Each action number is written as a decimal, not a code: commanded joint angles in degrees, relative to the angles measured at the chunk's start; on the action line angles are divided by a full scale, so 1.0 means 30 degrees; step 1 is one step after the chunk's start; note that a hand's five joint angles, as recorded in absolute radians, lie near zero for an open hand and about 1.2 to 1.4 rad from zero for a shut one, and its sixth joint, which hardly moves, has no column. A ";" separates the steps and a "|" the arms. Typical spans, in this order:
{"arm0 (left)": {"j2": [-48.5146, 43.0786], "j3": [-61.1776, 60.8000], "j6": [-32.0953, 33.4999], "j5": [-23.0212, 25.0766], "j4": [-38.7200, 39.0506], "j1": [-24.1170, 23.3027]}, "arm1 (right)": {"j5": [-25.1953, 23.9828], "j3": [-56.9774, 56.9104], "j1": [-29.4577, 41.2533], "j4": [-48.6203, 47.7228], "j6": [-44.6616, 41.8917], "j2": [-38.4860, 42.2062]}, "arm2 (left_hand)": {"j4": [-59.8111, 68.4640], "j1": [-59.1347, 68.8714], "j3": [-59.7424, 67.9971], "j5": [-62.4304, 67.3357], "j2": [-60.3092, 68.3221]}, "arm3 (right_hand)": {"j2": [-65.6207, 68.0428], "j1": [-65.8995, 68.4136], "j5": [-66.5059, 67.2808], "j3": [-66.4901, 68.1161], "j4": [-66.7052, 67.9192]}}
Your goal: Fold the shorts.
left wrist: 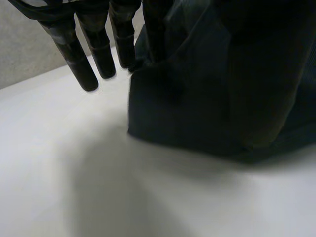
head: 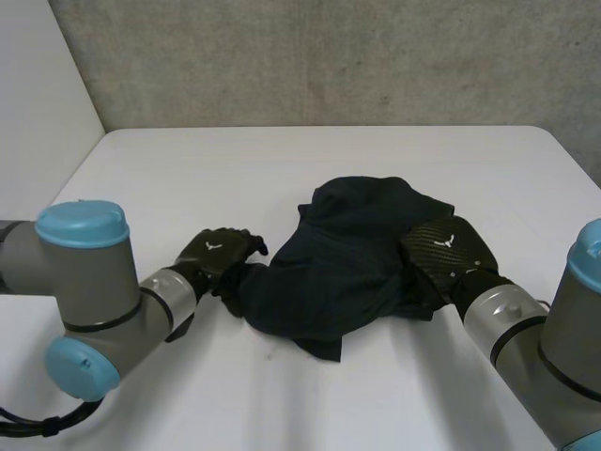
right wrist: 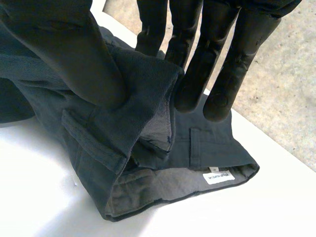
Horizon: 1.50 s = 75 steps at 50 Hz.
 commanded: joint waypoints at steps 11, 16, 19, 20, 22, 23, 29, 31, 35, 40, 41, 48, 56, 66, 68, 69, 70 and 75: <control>0.4897 0.3480 -0.0575 -0.3356 -0.0235 -0.1664 | 0.0070 -0.3692 -0.0683 0.1253 -0.1496 -0.2005 | 1.9560 1.9522 1.9585 1.9520 1.9582 | 0.4219 0.8520 0.5034 0.4471 0.3979; 0.8214 0.5733 0.0711 -0.3356 -0.3307 -0.1752 | 0.0129 -0.7178 -0.0595 0.3508 -0.2728 -0.3266 | 1.9560 1.9522 1.9585 1.9520 1.9582 | 0.4219 0.8520 0.5034 0.4471 0.3979; 0.8276 0.7259 0.1825 -0.3356 -0.6149 -0.1957 | 0.0100 -0.9463 -0.0566 0.5528 -0.3109 -0.3179 | 1.9560 1.9522 1.9585 1.9520 1.9582 | 0.4219 0.8520 0.5034 0.4471 0.3979; 0.8217 0.7552 0.2147 -0.3385 -0.6881 -0.2074 | 0.0071 -0.9991 -0.0565 0.6114 -0.3168 -0.3034 | 1.9560 1.9522 1.9585 1.9520 1.9582 | 0.4219 0.8520 0.5034 0.4471 0.3979; 0.7546 0.7906 0.2968 -0.3560 -0.8758 -0.2338 | 0.0041 -1.1398 -0.0507 0.7872 -0.3198 -0.2158 | 1.9560 1.9522 1.9585 1.9520 1.9582 | 0.4219 0.8520 0.5034 0.4471 0.3979; 0.7137 0.7906 0.3145 -0.3532 -0.9199 -0.2368 | -0.0017 -1.1808 -0.0449 0.8399 -0.3227 -0.1776 | 1.9560 1.9522 1.9585 1.9520 1.9582 | 0.4219 0.8520 0.5034 0.4471 0.3979; 0.3129 0.7936 0.3556 -0.4056 -0.9672 -0.2426 | 0.0070 -1.3043 0.0399 1.0862 -0.4074 0.2028 | 1.9560 1.9522 1.9585 1.9520 1.9582 | 0.4219 0.8520 0.5034 0.4471 0.3979; 0.2303 0.7936 0.3586 -0.4583 -0.9614 -0.2339 | 0.0275 -1.3072 0.0635 1.0982 -0.4193 0.2852 | 1.9560 1.9522 1.9585 1.9520 1.9582 | 0.4219 0.8520 0.5034 0.4471 0.3979; 0.0633 0.8053 0.3381 -0.5698 -0.9351 -0.2076 | 0.0188 -1.2838 0.1017 1.0837 -0.3990 0.4728 | 1.6732 1.6694 1.6756 1.6692 1.6753 | 0.4219 0.8520 0.5034 0.4471 0.3979; -0.1009 0.7645 0.3352 -0.5817 -0.8678 -0.2075 | 0.0246 -1.2283 0.1017 0.8998 -0.2356 0.6457 | 0.2749 0.2711 0.2773 0.2709 0.2770 | 0.4219 0.8520 0.5034 0.4471 0.3979; -0.1012 0.7469 0.3352 -0.5788 -0.8502 -0.2017 | 0.0246 -1.2194 0.0930 0.8643 -0.1884 0.6518 | 0.2469 0.2431 0.2494 0.2429 0.2491 | 0.4219 0.8520 0.5034 0.4471 0.3979; 0.1149 0.4312 0.3293 -0.5787 -0.5112 -0.1754 | 0.0305 -1.1463 0.0811 0.6386 0.1016 0.6724 | 0.0952 0.0914 0.0976 0.0912 0.0973 | 0.4219 0.8520 0.5034 0.4471 0.3979; 0.3763 0.0496 0.2766 -0.5641 -0.1528 -0.1137 | 0.0246 -1.0904 -0.0419 0.5652 0.1460 0.6753 | 0.1177 0.1139 0.1201 0.1136 0.1198 | 0.4219 0.8520 0.5034 0.4471 0.3979; 0.3998 0.0435 0.2678 -0.6080 -0.2493 -0.1343 | 0.1007 -1.0494 -0.0741 0.3923 0.1431 0.6958 | 0.3354 0.3316 0.3379 0.3314 0.3376 | 0.4219 0.8520 0.5034 0.4471 0.3979; 0.3998 0.0494 0.2648 -0.6168 -0.2757 -0.1167 | 0.1096 -1.0494 -0.0771 0.3922 0.1402 0.6958 | 0.5709 0.5671 0.5734 0.5669 0.5731 | 0.4219 0.8520 0.5034 0.4471 0.3979; 0.3998 0.0668 0.2619 -0.6168 -0.2990 -0.1051 | 0.1096 -1.0494 -0.0771 0.3922 0.1402 0.6958 | 0.7495 0.7457 0.7519 0.7454 0.7516 | 0.4219 0.8520 0.5034 0.4471 0.3979; 0.3998 0.0728 0.2619 -0.6139 -0.3079 -0.0992 | 0.1125 -1.0494 -0.0771 0.3922 0.1402 0.6958 | 0.8123 0.8085 0.8148 0.8083 0.8145 | 0.4219 0.8520 0.5034 0.4471 0.3979; 0.4436 0.0992 0.2678 -0.6022 -0.4015 -0.0728 | 0.1096 -1.0465 -0.0771 0.3893 0.1373 0.6987 | 0.9083 0.9045 0.9107 0.9042 0.9104 | 0.4219 0.8520 0.5034 0.4471 0.3979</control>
